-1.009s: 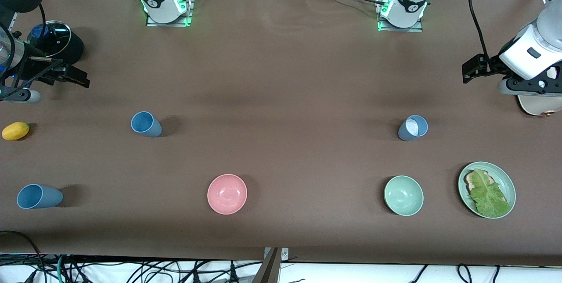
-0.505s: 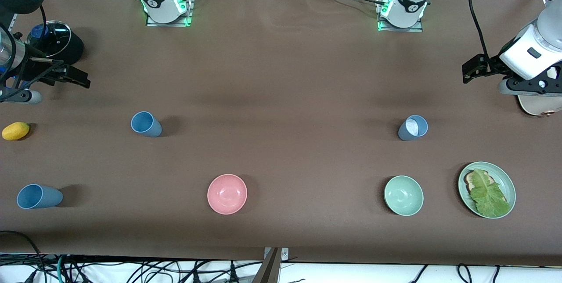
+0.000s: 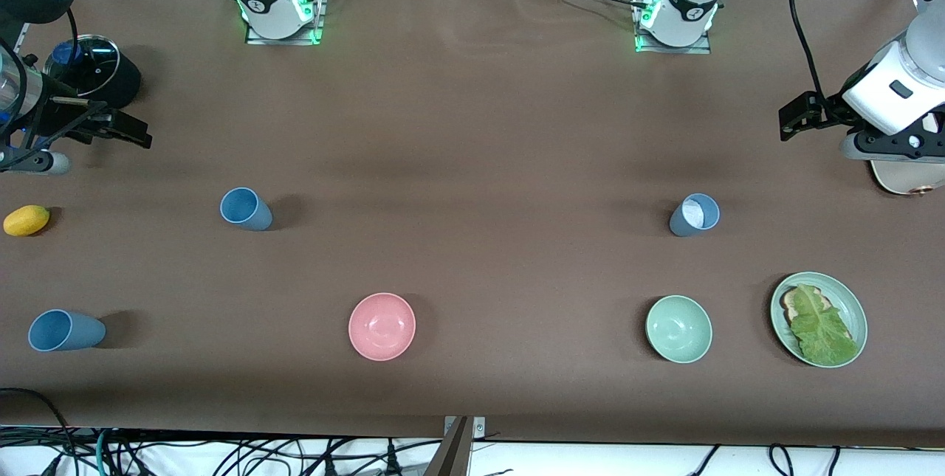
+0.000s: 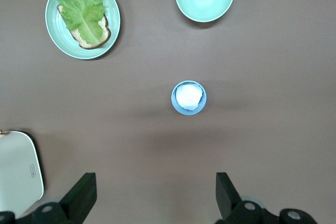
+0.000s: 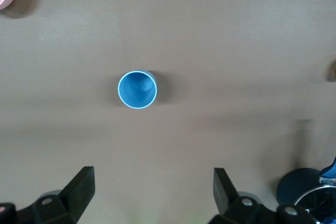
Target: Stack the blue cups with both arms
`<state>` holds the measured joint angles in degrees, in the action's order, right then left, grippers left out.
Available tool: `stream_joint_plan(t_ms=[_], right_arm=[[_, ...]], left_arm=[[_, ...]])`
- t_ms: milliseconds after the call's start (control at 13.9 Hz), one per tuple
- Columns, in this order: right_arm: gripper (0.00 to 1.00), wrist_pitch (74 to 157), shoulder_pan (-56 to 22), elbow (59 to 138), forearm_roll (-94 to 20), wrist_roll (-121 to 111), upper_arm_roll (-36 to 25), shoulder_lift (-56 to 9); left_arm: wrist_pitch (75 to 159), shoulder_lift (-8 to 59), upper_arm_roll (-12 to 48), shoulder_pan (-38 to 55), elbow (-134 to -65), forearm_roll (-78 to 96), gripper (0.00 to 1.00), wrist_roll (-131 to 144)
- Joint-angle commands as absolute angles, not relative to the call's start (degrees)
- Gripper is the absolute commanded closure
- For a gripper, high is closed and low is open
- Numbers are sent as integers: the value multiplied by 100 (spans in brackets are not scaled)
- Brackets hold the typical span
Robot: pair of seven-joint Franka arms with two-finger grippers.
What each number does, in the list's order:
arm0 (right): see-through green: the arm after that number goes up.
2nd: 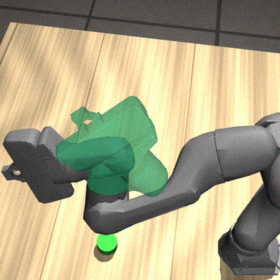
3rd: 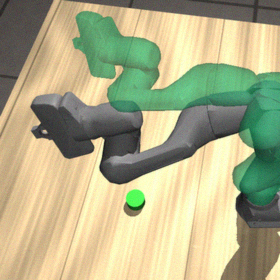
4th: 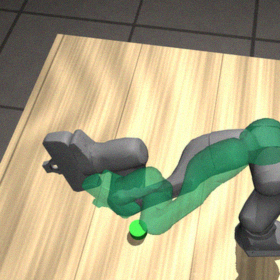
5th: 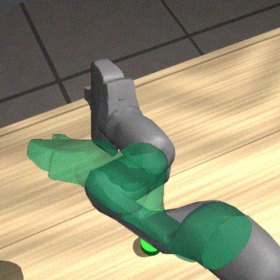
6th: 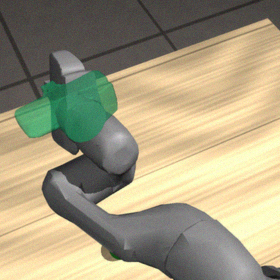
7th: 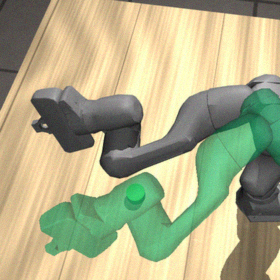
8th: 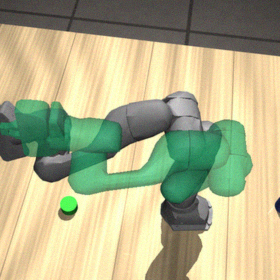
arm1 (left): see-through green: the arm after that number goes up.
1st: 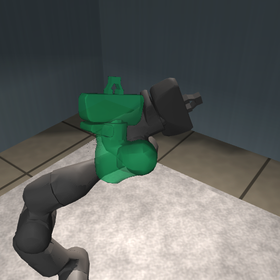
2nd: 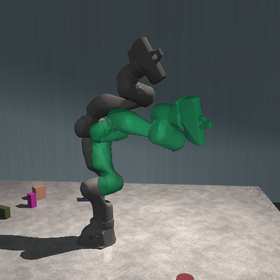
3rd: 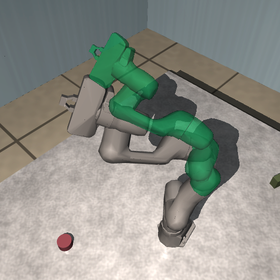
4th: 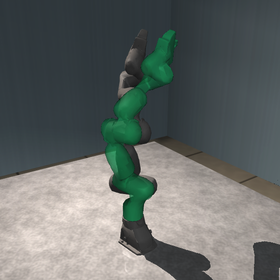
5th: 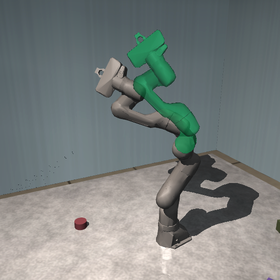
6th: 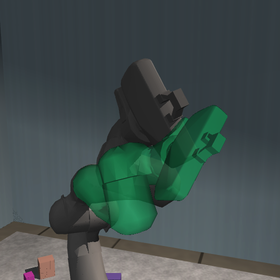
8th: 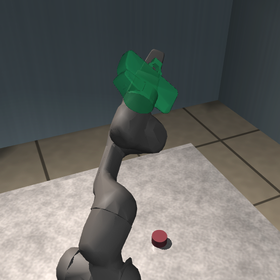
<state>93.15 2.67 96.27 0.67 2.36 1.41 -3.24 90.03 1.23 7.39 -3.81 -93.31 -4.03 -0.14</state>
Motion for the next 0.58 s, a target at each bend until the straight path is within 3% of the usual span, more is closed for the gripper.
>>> stream_joint_plan(t_ms=[0,505], right_arm=[[0,9272,352,9598,79,211,211,-334],[0,9272,352,9624,79,220,211,-396]], left_arm=[[9017,88,703,-387,-9352,-273,0,-53],[9018,149,694,-395,-9351,-316,0,-105]])
